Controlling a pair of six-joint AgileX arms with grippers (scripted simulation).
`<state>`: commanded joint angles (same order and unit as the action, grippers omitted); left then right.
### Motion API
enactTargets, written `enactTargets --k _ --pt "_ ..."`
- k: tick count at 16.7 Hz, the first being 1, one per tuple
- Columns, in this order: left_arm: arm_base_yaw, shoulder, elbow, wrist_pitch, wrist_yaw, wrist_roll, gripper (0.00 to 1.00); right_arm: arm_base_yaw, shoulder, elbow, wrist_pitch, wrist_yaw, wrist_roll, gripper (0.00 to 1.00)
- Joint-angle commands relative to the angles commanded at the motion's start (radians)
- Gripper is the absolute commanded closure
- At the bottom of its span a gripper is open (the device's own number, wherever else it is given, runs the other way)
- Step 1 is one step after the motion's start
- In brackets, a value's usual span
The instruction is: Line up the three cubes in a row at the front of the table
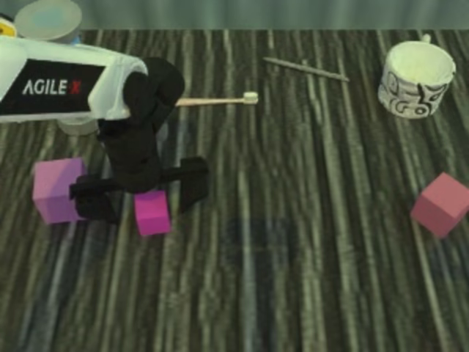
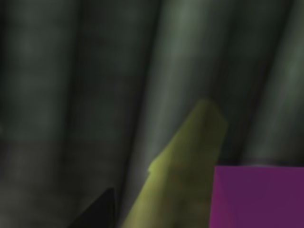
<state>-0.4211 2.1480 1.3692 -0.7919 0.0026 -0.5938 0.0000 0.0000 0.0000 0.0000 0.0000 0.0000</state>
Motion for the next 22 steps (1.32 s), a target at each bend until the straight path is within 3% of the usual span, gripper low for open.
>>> enactTargets --k 13,22 --pt "0.000 0.000 0.000 0.000 0.000 0.000 0.98 0.000 0.000 0.000 0.000 0.000 0.000 0.00" --pt "0.003 -0.038 0.008 -0.023 -0.015 0.013 1.00 0.000 0.000 0.000 0.000 0.000 0.000 0.00"
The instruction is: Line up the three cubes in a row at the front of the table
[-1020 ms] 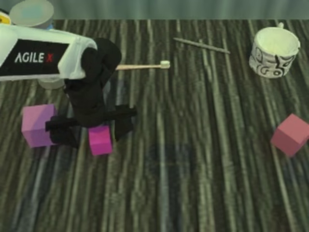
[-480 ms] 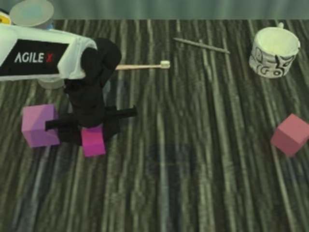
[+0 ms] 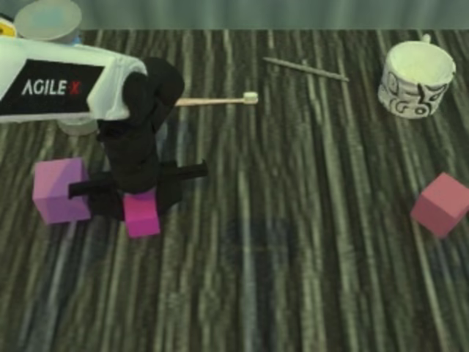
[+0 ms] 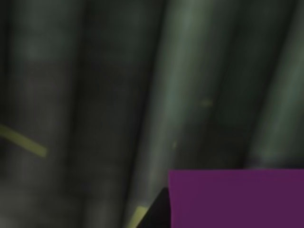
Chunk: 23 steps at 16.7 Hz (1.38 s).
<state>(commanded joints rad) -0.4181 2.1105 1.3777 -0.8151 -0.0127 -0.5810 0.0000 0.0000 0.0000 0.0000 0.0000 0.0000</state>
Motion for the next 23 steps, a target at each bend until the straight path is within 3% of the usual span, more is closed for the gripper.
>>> enactTargets --k 8,15,18,23 --pt "0.016 -0.082 0.133 -0.224 -0.001 -0.004 1.00 0.000 0.000 0.000 0.000 0.000 0.000 0.00" --pt "0.000 -0.081 0.162 -0.253 -0.001 -0.010 1.00 0.000 0.000 0.000 0.000 0.000 0.000 0.00" --pt "-0.079 -0.011 0.264 -0.309 -0.002 -0.064 1.00 0.000 0.000 0.000 0.000 0.000 0.000 0.00" --pt "-0.294 0.168 0.607 -0.459 -0.002 -0.208 1.00 0.000 0.000 0.000 0.000 0.000 0.000 0.00"
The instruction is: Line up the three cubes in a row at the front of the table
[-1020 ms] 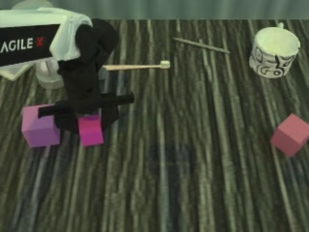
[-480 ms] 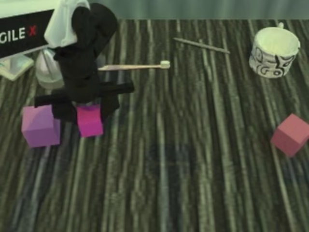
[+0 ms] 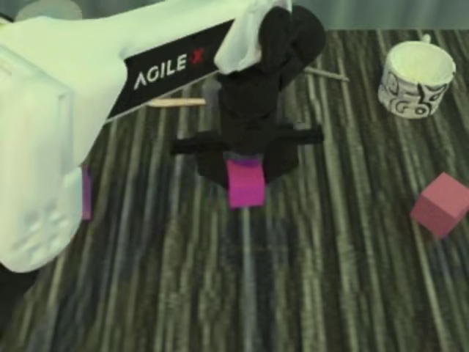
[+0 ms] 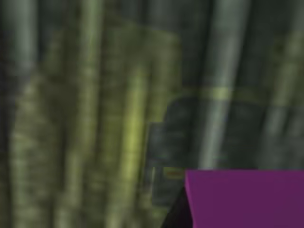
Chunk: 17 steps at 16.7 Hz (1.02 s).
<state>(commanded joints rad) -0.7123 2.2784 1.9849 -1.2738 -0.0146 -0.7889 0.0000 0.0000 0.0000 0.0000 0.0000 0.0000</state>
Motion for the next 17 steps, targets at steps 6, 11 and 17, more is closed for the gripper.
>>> enactTargets --k 6,11,17 --pt "-0.209 0.145 0.288 -0.128 0.000 -0.132 1.00 0.000 0.000 0.000 0.000 0.000 0.000 0.00" --pt "-0.218 0.148 0.299 -0.132 0.000 -0.137 1.00 0.000 0.000 0.000 0.000 0.000 0.000 0.00" --pt "-0.219 0.152 0.155 0.011 -0.001 -0.140 1.00 0.000 0.000 0.000 0.000 0.000 0.000 0.00"
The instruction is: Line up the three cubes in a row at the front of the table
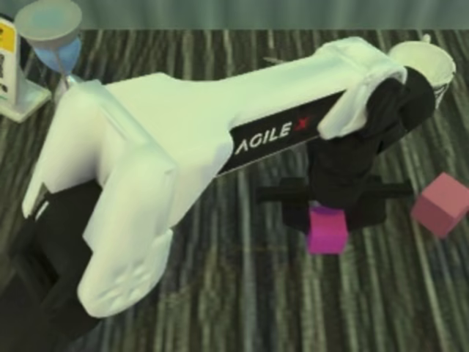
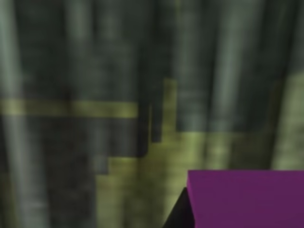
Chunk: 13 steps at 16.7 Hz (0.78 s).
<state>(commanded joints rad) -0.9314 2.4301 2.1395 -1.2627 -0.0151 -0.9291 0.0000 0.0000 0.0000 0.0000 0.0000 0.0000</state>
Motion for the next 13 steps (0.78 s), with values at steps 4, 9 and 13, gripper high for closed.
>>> enactTargets --k 4,9,13 --pt "-0.004 0.004 -0.117 0.121 0.000 -0.001 1.00 0.000 0.000 0.000 0.000 0.000 0.000 0.00" --pt "-0.005 0.004 -0.124 0.128 0.000 -0.001 0.92 0.000 0.000 0.000 0.000 0.000 0.000 0.00" --pt "-0.005 0.004 -0.124 0.128 0.000 -0.001 0.62 0.000 0.000 0.000 0.000 0.000 0.000 0.00"
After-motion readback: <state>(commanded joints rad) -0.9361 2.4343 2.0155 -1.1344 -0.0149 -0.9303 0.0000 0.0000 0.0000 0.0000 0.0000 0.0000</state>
